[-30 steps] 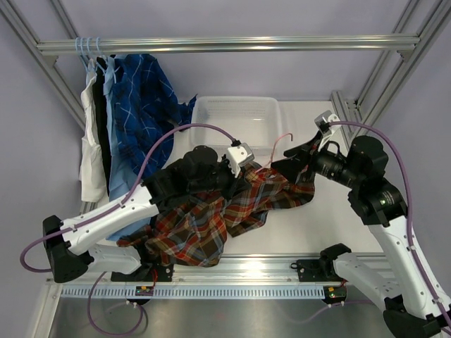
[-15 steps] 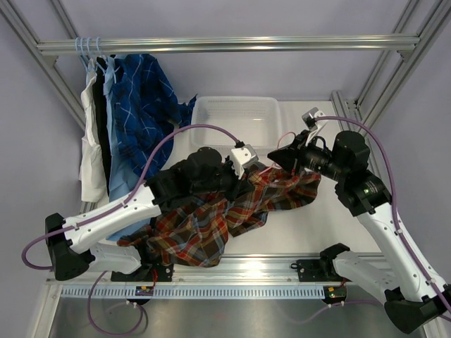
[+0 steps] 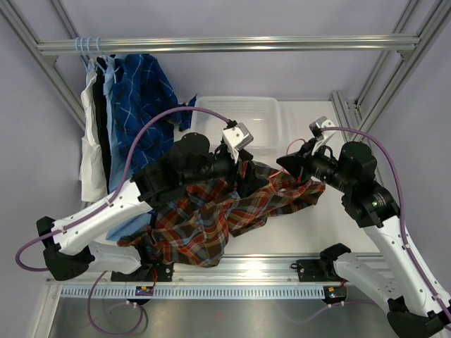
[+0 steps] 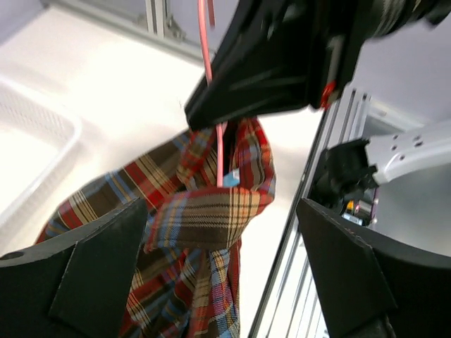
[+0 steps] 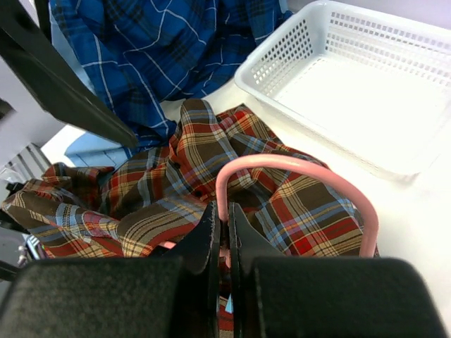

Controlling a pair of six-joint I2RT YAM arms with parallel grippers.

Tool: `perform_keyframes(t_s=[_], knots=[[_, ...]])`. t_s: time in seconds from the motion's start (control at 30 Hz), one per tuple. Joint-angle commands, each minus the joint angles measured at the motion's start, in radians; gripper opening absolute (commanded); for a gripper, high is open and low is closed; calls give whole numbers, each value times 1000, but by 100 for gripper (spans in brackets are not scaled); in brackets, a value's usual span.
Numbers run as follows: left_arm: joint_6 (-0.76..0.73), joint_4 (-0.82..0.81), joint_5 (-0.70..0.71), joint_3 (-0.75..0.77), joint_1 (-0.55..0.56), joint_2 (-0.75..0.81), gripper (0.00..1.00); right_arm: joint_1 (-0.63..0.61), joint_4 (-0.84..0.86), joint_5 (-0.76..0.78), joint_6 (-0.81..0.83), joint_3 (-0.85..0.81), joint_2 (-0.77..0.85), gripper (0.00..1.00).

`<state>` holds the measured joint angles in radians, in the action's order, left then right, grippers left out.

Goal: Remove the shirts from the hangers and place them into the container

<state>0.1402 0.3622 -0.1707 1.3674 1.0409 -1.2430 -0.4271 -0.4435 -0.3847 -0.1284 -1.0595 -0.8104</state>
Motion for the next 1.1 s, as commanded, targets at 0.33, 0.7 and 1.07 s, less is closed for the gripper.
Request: perform_keyframes(t_s=[0.33, 0.7, 1.07], knots=[[35, 47, -69, 137, 5, -145, 84, -9, 12, 67, 55, -7, 27, 0], [45, 73, -38, 144, 4, -181, 28, -9, 25, 73, 49, 16, 36, 0], [32, 159, 124, 121, 5, -93, 0, -9, 26, 257, 47, 76, 66, 0]])
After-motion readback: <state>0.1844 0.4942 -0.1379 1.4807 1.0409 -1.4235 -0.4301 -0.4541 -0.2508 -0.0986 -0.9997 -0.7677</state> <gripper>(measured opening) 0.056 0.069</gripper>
